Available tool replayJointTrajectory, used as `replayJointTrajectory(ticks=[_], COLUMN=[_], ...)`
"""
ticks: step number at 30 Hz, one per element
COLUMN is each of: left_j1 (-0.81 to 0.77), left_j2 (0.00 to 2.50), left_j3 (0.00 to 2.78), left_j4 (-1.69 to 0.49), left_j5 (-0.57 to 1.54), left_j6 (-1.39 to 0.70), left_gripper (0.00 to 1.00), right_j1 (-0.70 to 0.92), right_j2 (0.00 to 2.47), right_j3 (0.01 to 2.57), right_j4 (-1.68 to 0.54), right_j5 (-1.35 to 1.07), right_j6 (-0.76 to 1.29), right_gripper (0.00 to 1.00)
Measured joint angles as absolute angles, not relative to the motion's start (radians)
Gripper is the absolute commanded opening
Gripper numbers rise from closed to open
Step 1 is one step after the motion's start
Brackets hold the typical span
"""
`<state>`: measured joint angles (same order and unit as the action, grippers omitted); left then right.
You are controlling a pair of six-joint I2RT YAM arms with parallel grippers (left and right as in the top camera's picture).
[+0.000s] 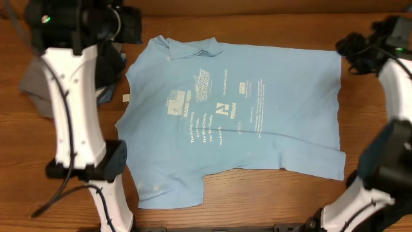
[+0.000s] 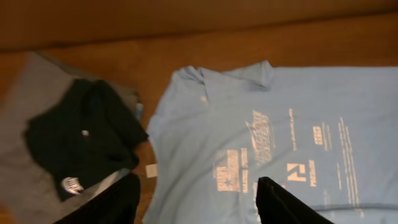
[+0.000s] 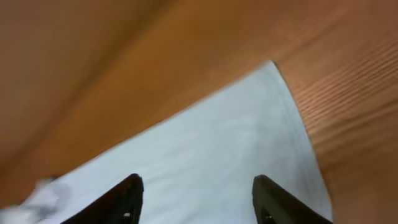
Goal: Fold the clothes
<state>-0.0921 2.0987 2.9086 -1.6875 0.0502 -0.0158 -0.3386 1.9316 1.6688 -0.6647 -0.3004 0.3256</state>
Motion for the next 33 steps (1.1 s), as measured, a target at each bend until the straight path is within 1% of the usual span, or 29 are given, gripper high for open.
replayJointTrajectory(ticks=[4, 7, 13, 15, 17, 21, 23, 24, 26, 29, 33], left_j1=[-0.092, -0.092, -0.092, -0.092, -0.092, -0.109, -0.144, -0.173, -0.246, -0.369, -0.510], left_j2=[1.966, 1.849, 1.663, 1.617, 1.584, 1.551, 1.547, 1.546, 1.547, 1.547, 1.566], left_j3=[2.888, 2.796, 2.385, 2.208, 2.049, 1.785, 1.671, 1.604, 1.484, 1.311, 1.148], left_j4=[-1.687, -1.682, -1.684, -1.683, -1.687, -1.647, -1.588, -1.531, -1.438, -1.317, -1.222], left_j5=[0.001, -0.034, -0.038, -0.026, 0.001, 0.060, 0.092, 0.113, 0.144, 0.176, 0.233], left_j6=[-0.038, -0.071, -0.118, -0.138, -0.154, -0.166, -0.167, -0.167, -0.170, -0.186, -0.209], left_gripper=[0.65, 0.64, 0.61, 0.57, 0.55, 0.56, 0.59, 0.62, 0.65, 0.64, 0.64], right_j1=[-0.339, -0.339, -0.339, -0.339, -0.339, -0.339, -0.339, -0.339, -0.339, -0.339, -0.339], right_j2=[1.693, 1.551, 1.426, 1.418, 1.420, 1.436, 1.448, 1.456, 1.474, 1.504, 1.531], right_j3=[1.696, 1.710, 1.715, 1.715, 1.708, 1.688, 1.679, 1.674, 1.667, 1.658, 1.650], right_j4=[-0.787, -0.879, -1.126, -1.217, -1.269, -1.317, -1.322, -1.322, -1.323, -1.327, -1.328], right_j5=[-0.311, -0.315, -0.323, -0.327, -0.329, -0.324, -0.322, -0.321, -0.318, -0.314, -0.311], right_j6=[0.318, 0.317, 0.317, 0.321, 0.323, 0.329, 0.329, 0.329, 0.330, 0.333, 0.336], right_gripper=[0.64, 0.68, 0.69, 0.70, 0.70, 0.72, 0.72, 0.72, 0.72, 0.73, 0.73])
